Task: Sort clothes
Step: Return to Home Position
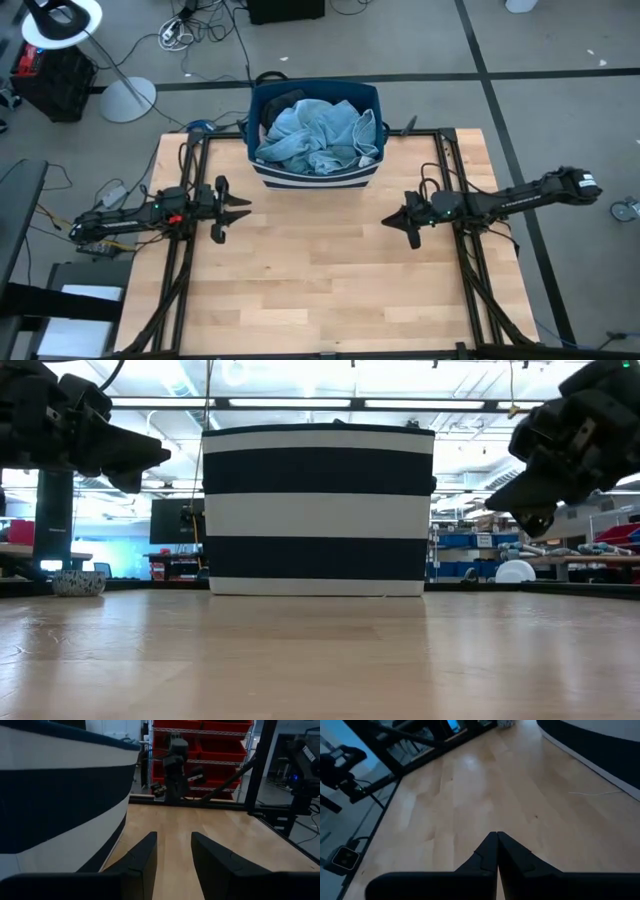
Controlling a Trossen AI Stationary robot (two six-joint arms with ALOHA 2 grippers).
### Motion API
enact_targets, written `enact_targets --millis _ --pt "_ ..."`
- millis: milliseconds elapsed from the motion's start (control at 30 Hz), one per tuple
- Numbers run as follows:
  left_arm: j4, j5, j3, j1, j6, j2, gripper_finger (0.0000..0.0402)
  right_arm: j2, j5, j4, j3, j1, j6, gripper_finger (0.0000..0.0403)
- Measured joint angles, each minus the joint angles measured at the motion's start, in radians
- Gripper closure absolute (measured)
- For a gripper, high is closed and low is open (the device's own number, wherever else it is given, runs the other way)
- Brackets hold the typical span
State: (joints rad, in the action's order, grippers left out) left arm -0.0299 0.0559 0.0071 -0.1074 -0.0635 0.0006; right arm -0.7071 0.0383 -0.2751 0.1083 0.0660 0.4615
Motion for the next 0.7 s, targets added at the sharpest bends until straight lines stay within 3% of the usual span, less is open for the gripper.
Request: enact_targets --millis 300,700 --pt "-0.002 0.0 0.0 0.0 0.0 0.0 0.0275 0.172 -0.047 0.008 -0.071 -0.017 -0.012 0.0394" --pt "-0.002 0.0 0.0 0.0 0.0 0.0 0.0275 0.35 -0.058 0.334 -0.072 -0.017 0.01 0.0395"
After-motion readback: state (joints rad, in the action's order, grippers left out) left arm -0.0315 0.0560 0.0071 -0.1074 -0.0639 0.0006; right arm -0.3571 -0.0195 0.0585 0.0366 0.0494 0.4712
